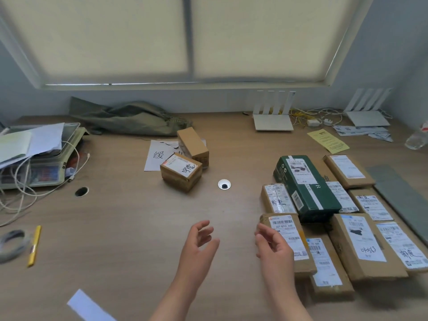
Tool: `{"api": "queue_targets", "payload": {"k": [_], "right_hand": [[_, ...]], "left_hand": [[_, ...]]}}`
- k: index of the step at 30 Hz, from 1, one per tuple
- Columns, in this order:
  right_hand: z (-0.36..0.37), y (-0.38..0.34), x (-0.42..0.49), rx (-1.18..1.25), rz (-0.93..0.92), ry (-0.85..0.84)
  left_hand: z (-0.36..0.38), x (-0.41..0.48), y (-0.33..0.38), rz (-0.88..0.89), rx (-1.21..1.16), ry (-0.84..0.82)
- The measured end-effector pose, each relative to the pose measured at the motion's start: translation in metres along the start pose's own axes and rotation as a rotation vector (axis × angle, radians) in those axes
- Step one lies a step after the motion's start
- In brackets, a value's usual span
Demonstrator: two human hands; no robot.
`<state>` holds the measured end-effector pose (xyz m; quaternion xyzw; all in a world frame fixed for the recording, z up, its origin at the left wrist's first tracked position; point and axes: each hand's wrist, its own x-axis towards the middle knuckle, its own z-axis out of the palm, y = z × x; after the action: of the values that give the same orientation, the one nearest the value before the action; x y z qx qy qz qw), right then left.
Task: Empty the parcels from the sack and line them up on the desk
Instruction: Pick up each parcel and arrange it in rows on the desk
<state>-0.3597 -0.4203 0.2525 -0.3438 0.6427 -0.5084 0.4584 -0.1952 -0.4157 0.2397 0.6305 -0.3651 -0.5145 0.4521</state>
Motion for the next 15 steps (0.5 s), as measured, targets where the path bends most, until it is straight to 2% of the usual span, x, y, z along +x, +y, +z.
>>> {"api": "queue_targets", "payload": {"k": [4, 11, 15], "right_hand": [[0.021, 0.001, -0.009, 0.036, 0.014, -0.011], [0.05, -0.005, 0.003, 0.054, 0.058, -0.165], [0.076, -0.006, 0.013, 0.056, 0.099, -0.189]], "left_hand": [[-0.023, 0.007, 0.003, 0.003, -0.016, 0.036], [-0.038, 0.013, 0.01, -0.004, -0.027, 0.121], [-0.052, 0.027, 0.017, -0.01, -0.009, 0.133]]}}
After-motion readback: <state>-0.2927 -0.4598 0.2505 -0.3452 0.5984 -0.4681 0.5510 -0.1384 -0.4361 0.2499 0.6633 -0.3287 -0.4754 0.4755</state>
